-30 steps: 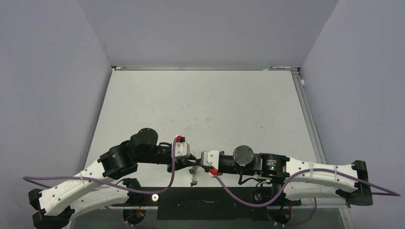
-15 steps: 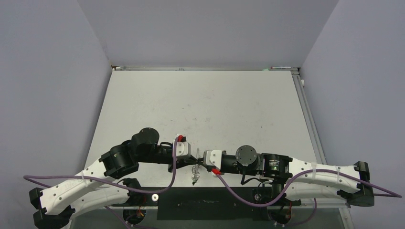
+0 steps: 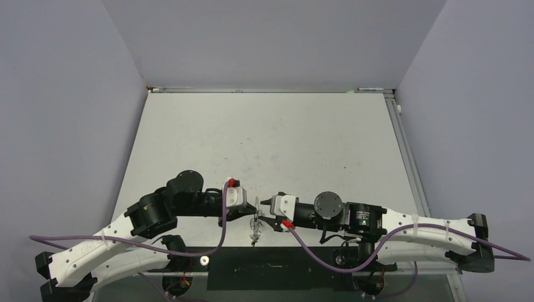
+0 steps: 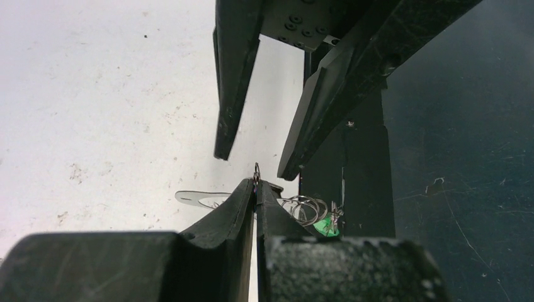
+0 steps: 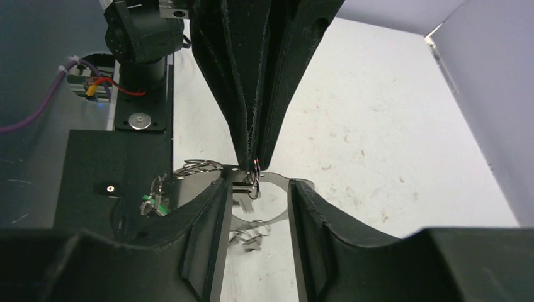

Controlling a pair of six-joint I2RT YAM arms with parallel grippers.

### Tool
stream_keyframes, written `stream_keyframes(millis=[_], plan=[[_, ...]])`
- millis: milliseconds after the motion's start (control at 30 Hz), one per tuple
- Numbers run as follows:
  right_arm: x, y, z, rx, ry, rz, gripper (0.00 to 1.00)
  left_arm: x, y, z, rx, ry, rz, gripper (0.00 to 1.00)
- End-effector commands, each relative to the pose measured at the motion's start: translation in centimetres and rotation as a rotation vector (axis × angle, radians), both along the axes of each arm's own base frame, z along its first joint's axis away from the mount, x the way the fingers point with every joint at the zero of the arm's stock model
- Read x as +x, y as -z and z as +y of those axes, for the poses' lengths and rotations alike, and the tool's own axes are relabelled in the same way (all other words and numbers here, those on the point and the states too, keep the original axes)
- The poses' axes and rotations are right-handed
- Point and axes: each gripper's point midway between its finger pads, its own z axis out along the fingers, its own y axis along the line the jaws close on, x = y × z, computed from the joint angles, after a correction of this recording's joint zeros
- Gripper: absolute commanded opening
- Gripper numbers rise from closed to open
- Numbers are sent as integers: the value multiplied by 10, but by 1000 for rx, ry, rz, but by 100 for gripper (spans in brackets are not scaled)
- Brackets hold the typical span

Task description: Put the keys on the keyring

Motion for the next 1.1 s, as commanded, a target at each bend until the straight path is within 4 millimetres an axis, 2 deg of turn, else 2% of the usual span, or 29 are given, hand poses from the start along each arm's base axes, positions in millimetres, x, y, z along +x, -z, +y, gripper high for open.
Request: stream_keyframes(millis=[0, 233, 500, 900, 1067], plan=[[7, -29, -3, 113, 45, -7, 41, 5, -27, 0, -71, -23, -60, 0], [5, -35, -5, 152, 42, -2, 39, 5, -27, 0, -70, -23, -57, 0], [6, -24, 0, 125, 40, 4, 37, 4, -27, 0, -72, -19, -55, 0], [23, -9, 2, 70, 106, -17, 34, 3, -27, -1, -75, -10, -52, 0], [21, -6, 1, 61, 94, -13, 33, 2, -28, 0, -76, -9, -53, 0]])
